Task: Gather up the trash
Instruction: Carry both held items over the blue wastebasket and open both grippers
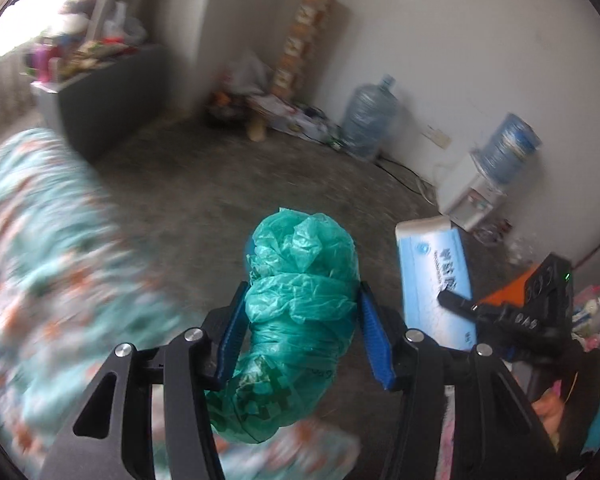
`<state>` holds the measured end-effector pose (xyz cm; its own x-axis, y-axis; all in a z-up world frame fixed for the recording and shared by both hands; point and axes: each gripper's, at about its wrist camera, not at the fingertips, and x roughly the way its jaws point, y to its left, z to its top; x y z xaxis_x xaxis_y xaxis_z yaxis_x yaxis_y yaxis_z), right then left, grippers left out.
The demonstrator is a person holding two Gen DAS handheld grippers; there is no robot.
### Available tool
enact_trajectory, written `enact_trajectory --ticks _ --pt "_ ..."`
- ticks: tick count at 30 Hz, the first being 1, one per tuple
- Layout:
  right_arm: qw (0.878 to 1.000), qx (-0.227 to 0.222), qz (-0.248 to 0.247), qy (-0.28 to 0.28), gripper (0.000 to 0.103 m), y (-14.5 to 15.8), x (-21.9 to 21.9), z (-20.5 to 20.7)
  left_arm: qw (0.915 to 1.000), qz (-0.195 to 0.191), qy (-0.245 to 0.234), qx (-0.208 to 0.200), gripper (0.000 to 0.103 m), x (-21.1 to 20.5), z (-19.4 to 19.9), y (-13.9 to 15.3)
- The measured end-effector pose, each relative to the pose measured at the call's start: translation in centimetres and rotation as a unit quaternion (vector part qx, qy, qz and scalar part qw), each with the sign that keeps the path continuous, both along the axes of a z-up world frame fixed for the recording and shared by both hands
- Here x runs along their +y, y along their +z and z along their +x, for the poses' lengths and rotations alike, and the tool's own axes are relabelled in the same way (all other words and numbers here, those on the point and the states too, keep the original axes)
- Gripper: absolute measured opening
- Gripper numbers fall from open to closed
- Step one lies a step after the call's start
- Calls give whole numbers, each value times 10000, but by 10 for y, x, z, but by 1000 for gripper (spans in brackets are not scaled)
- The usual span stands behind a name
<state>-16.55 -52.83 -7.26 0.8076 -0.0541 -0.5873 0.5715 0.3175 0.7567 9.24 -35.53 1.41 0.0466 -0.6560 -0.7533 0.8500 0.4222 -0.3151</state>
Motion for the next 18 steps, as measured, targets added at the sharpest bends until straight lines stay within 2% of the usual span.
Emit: enact_trajectory --ticks 5,9,10,11,12,14,16,18 --pt "9979 302 294 -496 29 -29 -29 -7 9981 145 -452 393 52 -83 4 -26" --pt "9960 333 399 -725 29 -46 -57 15 9965 316 -578 522 53 -143 16 -45" --pt "9958 302 418 -760 31 -49 -64 24 9959 364 -631 542 55 -160 20 -51" --pt "9954 264 468 -790 32 -55 -71 31 9951 391 -680 605 66 -175 24 -57" --pt "9945 247 591 -834 34 -68 -83 40 9945 404 -700 672 78 -189 27 -63" --pt "9916 280 877 -904 63 -94 -101 49 9949 525 -609 607 80 -211 36 -81" --pt "9860 621 1104 -1089 65 -118 -114 56 9947 769 -436 531 80 -220 41 -97" --pt "9779 932 1408 -1235 65 -139 -115 54 9936 857 -232 701 80 -214 48 -106"
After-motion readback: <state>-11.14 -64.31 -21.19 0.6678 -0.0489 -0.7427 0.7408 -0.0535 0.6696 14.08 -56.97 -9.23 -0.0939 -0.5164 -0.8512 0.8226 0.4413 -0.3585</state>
